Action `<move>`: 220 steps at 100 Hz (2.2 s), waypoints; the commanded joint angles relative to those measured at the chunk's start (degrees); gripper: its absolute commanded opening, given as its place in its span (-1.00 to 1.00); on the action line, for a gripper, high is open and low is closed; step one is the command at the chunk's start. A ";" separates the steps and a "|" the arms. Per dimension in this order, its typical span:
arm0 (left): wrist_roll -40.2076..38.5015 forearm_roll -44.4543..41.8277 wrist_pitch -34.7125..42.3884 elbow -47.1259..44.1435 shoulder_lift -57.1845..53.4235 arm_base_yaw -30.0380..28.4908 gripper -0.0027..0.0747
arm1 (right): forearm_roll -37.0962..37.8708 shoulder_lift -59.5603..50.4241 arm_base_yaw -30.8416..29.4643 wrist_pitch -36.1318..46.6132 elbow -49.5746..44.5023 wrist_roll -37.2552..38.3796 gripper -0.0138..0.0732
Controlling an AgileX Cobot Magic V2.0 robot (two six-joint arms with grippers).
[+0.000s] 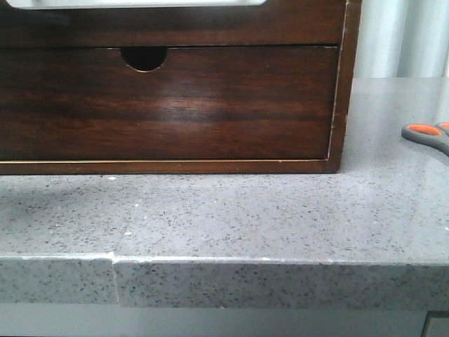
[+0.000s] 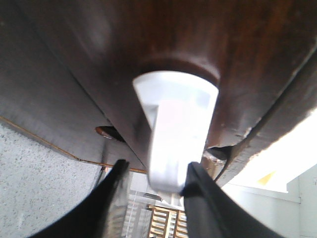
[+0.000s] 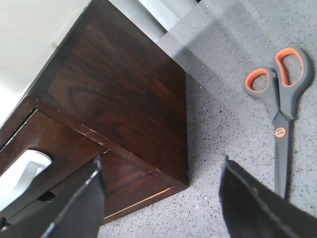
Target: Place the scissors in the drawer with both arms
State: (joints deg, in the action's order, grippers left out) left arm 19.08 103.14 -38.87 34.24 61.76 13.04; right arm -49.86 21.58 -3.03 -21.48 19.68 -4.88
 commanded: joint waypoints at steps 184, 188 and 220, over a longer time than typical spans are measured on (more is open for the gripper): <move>-16.83 -9.37 2.94 -9.99 -33.99 0.45 -0.73 | 0.52 0.81 0.06 1.04 1.96 -0.33 0.32; -16.72 -9.37 2.94 -9.99 -33.99 0.45 -0.54 | 0.52 0.81 0.06 1.04 1.96 -0.33 0.32; -16.48 -12.02 3.94 -9.87 -38.53 0.45 0.40 | 0.52 0.81 0.06 -0.60 1.96 -0.33 0.32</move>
State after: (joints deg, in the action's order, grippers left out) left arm 1.87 88.77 -35.19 21.77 25.17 13.64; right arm -48.79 21.58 -3.03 -24.05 19.68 -4.77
